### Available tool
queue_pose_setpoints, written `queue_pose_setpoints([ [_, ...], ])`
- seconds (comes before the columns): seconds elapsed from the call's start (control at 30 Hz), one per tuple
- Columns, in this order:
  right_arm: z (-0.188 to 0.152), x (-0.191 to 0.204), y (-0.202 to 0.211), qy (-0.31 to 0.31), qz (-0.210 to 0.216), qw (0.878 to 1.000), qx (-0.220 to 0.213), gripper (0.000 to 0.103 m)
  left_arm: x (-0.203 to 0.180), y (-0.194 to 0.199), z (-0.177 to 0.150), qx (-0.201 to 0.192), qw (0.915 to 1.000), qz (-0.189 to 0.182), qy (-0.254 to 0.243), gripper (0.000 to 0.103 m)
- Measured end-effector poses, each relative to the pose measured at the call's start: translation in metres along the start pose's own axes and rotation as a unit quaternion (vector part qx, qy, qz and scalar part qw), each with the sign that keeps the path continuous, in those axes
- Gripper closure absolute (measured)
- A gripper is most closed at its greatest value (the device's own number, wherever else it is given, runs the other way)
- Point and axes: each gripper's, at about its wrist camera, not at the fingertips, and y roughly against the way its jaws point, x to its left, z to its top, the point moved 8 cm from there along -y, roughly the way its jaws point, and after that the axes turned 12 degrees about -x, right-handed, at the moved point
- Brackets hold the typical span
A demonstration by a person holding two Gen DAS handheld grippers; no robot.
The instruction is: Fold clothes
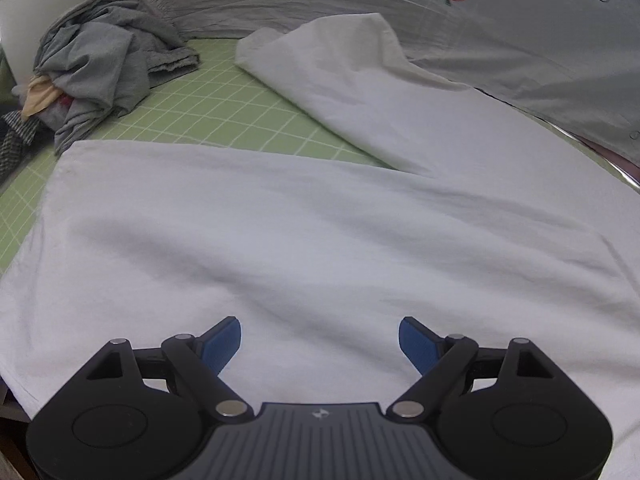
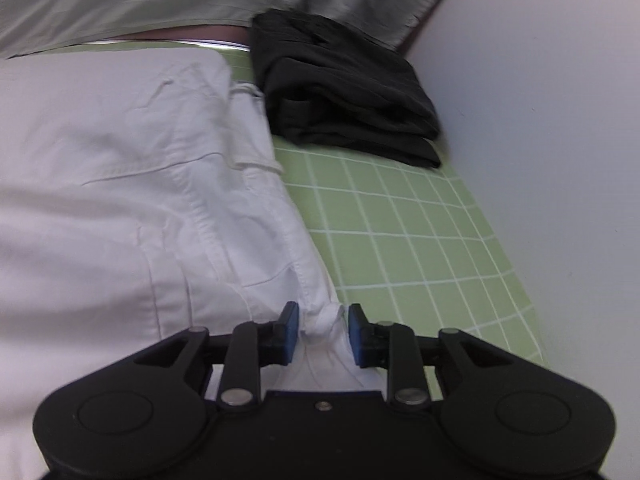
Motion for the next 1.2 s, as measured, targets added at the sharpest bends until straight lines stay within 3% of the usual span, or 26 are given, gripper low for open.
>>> queue_pose_setpoints([
  [0.13, 0.010, 0.013, 0.002, 0.023, -0.060, 0.997, 0.037, 0.063, 0.049, -0.007, 0.005, 0.009, 0.9995, 0.018, 0.025, 0.016],
  [0.2, 0.020, 0.024, 0.009, 0.016, -0.077, 0.996, 0.042, 0.050, 0.072, -0.013, 0.011, 0.012, 0.9994, 0.018, 0.026, 0.016],
  [0.27, 0.035, 0.035, 0.019, 0.003, -0.092, 0.995, 0.035, 0.030, 0.093, -0.021, 0.018, 0.016, 0.9995, 0.017, 0.024, 0.016],
  [0.33, 0.049, 0.049, 0.035, -0.017, -0.104, 0.994, 0.022, 0.024, 0.113, -0.032, 0.030, 0.017, 0.9995, 0.014, 0.023, 0.016],
  [0.43, 0.067, 0.088, 0.057, -0.072, -0.074, 0.995, 0.006, 0.013, 0.141, -0.049, 0.052, 0.012, 0.9993, 0.007, 0.034, 0.016],
  [0.6, 0.077, 0.181, 0.078, -0.106, -0.021, 0.994, 0.020, 0.006, 0.170, -0.086, 0.093, -0.006, 0.9995, -0.011, 0.030, 0.016],
  [0.7, 0.074, 0.230, 0.084, -0.155, 0.005, 0.987, 0.035, 0.003, 0.179, -0.111, 0.130, -0.018, 0.9993, -0.029, 0.011, 0.015],
  [0.8, 0.074, 0.266, 0.079, -0.195, -0.015, 0.979, 0.048, 0.001, 0.184, -0.145, 0.167, -0.027, 0.9987, -0.043, -0.001, 0.013],
  [1.0, 0.092, 0.284, 0.064, -0.185, -0.073, 0.978, 0.066, 0.000, 0.191, -0.219, 0.236, -0.026, 0.9974, -0.067, -0.003, 0.013],
  [1.2, 0.097, 0.285, 0.052, -0.159, -0.061, 0.982, 0.080, 0.000, 0.162, -0.285, 0.286, -0.031, 0.9946, -0.099, 0.007, 0.013],
])
